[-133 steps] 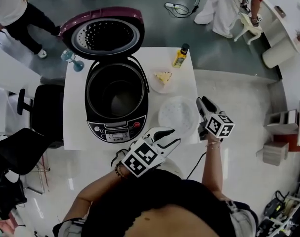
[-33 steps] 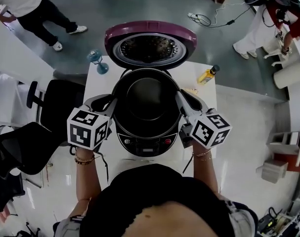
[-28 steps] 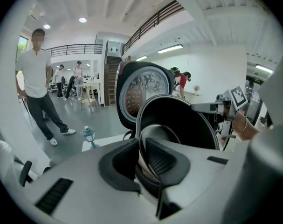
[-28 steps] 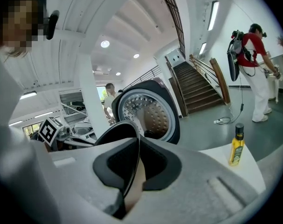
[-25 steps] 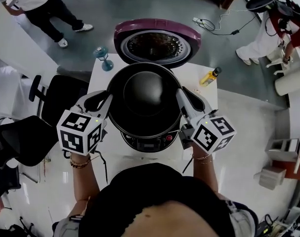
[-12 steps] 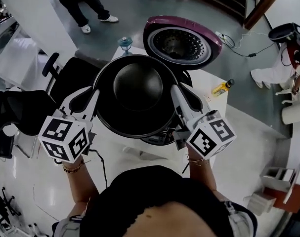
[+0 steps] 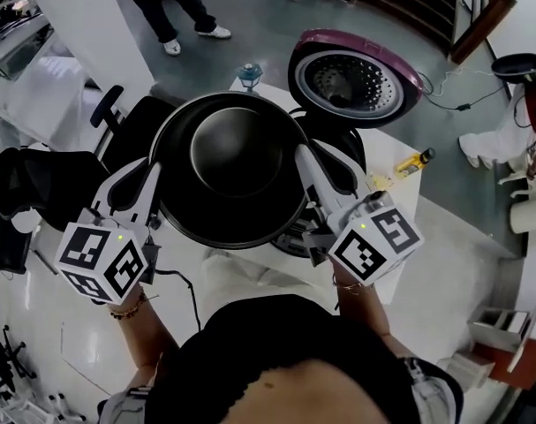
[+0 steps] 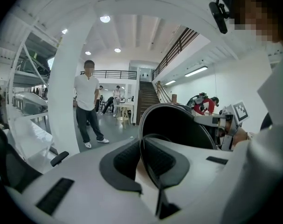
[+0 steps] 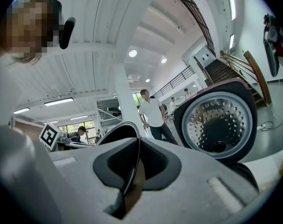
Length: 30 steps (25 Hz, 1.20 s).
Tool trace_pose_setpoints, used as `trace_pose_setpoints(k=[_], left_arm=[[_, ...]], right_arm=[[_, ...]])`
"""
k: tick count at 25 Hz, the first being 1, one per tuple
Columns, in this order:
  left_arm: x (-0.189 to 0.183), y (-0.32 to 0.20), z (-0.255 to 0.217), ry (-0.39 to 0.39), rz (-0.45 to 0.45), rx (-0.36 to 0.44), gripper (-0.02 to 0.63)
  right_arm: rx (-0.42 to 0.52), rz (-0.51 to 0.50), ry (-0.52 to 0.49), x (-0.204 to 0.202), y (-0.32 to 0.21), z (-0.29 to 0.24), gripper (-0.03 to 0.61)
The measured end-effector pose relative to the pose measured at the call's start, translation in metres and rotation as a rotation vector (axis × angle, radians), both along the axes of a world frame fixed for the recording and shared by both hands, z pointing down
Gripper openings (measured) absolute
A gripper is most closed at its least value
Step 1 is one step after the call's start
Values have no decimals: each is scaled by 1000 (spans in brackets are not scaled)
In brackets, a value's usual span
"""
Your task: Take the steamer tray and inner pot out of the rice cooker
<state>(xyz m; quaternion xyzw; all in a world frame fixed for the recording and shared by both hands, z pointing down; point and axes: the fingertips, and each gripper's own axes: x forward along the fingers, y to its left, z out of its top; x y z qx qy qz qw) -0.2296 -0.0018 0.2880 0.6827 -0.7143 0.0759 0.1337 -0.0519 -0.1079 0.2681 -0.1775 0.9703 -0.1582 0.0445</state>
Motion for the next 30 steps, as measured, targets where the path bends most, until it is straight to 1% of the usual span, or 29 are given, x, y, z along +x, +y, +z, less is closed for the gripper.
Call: trace_pose_setpoints(k=[4,10,14,19,22,25,28,30], left_arm=[[-36,2,0,0,43,-18,34],[-94,-9,17,8,165,-102,34],[-119,-21,41,10,236,-176,34],[-133,-37,78,11,348,-258,34],[-136,-41,105,3,407,-325,34],[-140,-43,133,-17,460,-400,34],[-140,-44,159,5,509,-460,34],[-138,-46,177,5,539,-499,34]], right_arm=[[-27,41,-1,-32,8,3,26],[-123,155,4,-80,16,25,26],[-179,235,29,-100,19,50,26],[-296,359,58,-107,27,91,26],[-344,424,83,-108,37,113,26],[-385,467,120,-111,48,138,25],[-460,501,139,-111,57,167,25],[-509,524,148,-109,60,185,25]])
